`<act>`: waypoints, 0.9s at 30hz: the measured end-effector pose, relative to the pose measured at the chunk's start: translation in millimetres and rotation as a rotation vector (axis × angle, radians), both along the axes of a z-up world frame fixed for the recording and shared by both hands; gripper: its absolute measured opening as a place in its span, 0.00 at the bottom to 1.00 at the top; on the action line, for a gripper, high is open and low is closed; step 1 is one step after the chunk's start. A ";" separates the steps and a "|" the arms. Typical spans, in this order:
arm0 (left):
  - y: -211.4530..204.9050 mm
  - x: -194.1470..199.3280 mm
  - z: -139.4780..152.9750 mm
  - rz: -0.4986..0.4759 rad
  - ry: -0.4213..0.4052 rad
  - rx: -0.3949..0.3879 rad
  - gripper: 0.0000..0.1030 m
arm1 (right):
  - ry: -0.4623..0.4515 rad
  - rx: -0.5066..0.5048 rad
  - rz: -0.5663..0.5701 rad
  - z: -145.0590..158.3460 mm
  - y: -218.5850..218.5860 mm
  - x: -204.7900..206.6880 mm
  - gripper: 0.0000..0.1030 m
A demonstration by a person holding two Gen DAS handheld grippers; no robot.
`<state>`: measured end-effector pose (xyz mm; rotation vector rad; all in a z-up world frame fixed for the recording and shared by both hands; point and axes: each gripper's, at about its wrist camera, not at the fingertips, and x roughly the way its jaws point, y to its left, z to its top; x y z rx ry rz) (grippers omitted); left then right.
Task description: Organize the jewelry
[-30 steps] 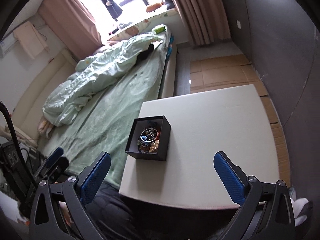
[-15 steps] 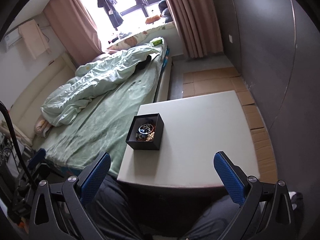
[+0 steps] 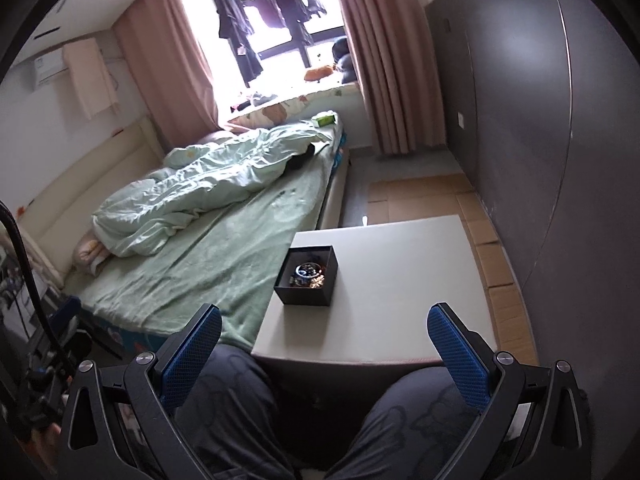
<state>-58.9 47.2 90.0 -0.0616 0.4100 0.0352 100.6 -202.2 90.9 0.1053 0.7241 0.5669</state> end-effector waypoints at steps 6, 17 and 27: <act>-0.3 -14.9 5.5 0.005 -0.027 0.017 1.00 | -0.043 0.015 -0.008 13.4 -0.2 -26.1 1.00; -7.1 -21.0 3.4 0.004 -0.029 0.037 1.00 | -0.061 0.004 -0.020 14.8 -5.0 -40.6 1.00; -17.8 -25.5 3.7 -0.014 -0.032 0.061 1.00 | -0.061 0.014 -0.037 13.5 -14.5 -45.7 1.00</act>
